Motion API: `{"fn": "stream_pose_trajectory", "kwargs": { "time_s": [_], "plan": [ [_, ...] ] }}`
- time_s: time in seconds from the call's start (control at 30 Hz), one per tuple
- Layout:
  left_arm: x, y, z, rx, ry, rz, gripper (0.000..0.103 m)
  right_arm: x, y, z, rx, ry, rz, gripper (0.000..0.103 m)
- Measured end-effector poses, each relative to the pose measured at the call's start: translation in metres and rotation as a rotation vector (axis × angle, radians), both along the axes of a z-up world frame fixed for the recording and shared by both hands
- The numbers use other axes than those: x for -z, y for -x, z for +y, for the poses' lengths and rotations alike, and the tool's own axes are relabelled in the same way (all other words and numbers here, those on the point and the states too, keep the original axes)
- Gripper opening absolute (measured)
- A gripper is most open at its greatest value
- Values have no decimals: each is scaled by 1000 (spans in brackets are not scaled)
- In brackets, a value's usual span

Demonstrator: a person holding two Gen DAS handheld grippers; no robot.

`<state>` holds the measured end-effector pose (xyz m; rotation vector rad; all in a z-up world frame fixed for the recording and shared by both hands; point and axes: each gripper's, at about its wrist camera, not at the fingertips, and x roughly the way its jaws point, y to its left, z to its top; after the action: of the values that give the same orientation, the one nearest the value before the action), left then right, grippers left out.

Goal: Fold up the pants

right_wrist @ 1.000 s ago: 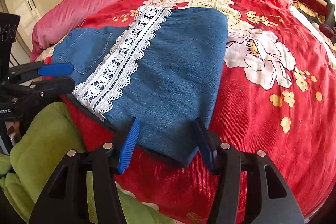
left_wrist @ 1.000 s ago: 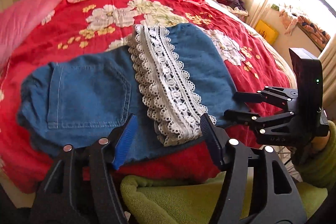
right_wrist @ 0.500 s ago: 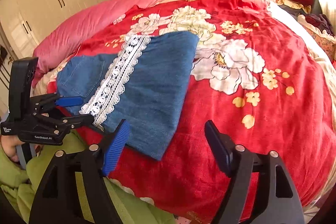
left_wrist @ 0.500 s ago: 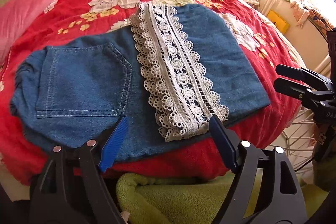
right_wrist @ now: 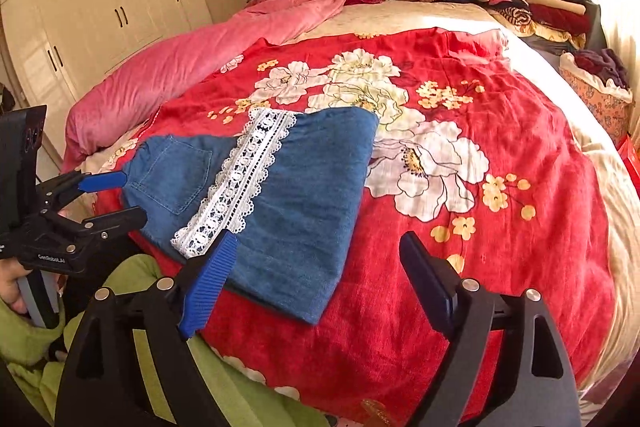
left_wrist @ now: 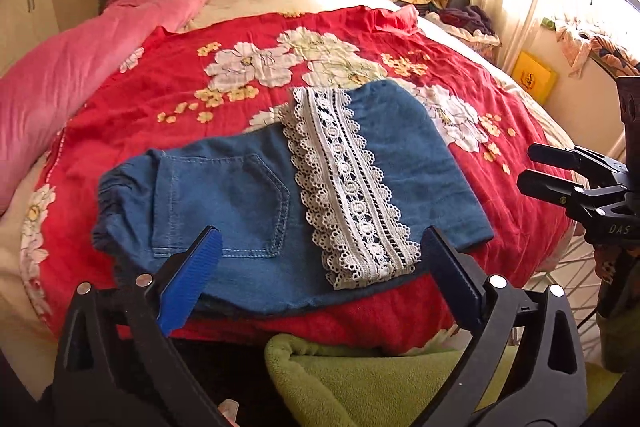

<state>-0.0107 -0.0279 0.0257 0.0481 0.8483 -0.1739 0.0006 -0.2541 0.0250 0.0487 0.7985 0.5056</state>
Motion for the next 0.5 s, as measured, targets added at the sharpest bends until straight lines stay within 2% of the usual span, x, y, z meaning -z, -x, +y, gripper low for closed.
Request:
{"fn": "stream_pose_trajectory", "kwargs": {
  "time_s": [0.03, 0.1, 0.5],
  "plan": [
    [-2, 1, 1, -2, 1, -4, 93, -3, 0, 2, -1, 1, -5, 83],
    [-5, 3, 3, -8, 4, -15, 93, -7, 2, 4, 2, 2, -15, 99],
    [-18, 15, 24, -49, 21, -62, 93, -40, -5, 29, -15, 16, -67, 98]
  ]
}}
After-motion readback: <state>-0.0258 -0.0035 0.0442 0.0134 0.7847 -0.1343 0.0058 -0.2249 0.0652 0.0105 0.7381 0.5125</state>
